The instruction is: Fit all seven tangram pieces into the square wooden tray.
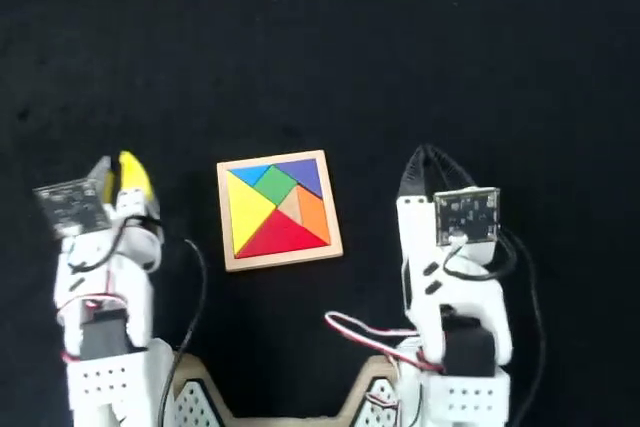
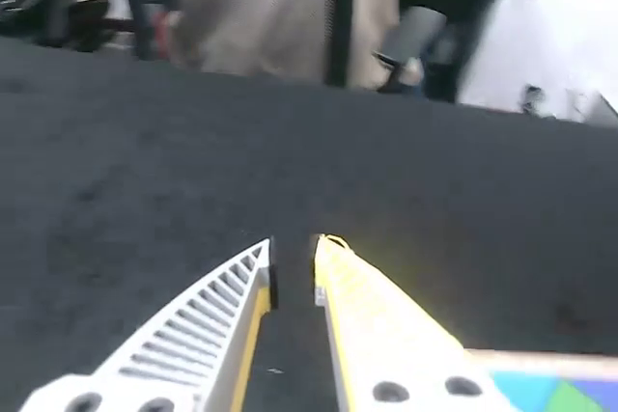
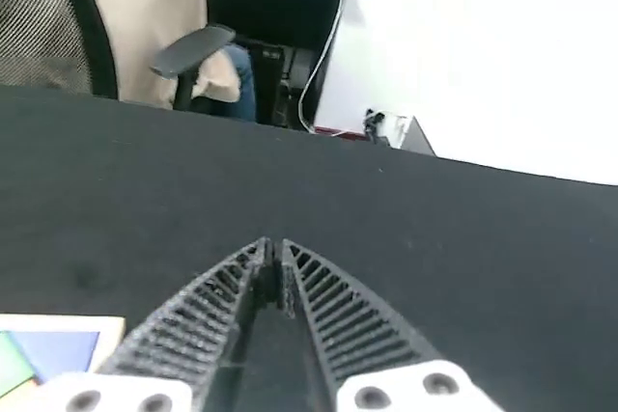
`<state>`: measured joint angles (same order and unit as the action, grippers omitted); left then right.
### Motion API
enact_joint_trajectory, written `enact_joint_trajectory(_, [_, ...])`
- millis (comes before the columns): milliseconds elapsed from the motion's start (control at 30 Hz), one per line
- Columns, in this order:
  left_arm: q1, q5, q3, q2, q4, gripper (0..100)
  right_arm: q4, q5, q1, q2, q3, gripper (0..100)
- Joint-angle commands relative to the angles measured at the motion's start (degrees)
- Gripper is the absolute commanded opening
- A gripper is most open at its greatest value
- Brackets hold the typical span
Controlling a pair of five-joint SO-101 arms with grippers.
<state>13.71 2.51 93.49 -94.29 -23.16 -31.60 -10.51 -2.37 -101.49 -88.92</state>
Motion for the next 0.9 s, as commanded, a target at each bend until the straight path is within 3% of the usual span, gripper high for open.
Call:
enact_joint_trajectory(0, [-5.14, -5.54, 4.18, 1.67, 4.4, 9, 7.74, -0.18, -1.23, 0.13, -6.99, 1.1])
enact_joint_trajectory(167, [-1.19, -5.8, 4.35, 3.78, -0.18, 9, -1.76, -0.62, -1.23, 1.71, -8.04, 1.1])
enact_joint_trajectory(500, [0.92, -6.15, 4.35, 3.25, -22.86, 9, -39.47, -0.62, -1.32, 1.1, -8.04, 1.1])
enact_joint_trajectory(767, [0.48, -6.15, 2.95, -5.27, -47.47, 9, -39.12, -0.62, -1.05, 0.66, -8.04, 1.1])
enact_joint_trajectory(867, [1.01, -5.89, 3.91, -9.67, -49.49, 9, -39.12, -0.62, -1.14, 0.66, -8.04, 1.1])
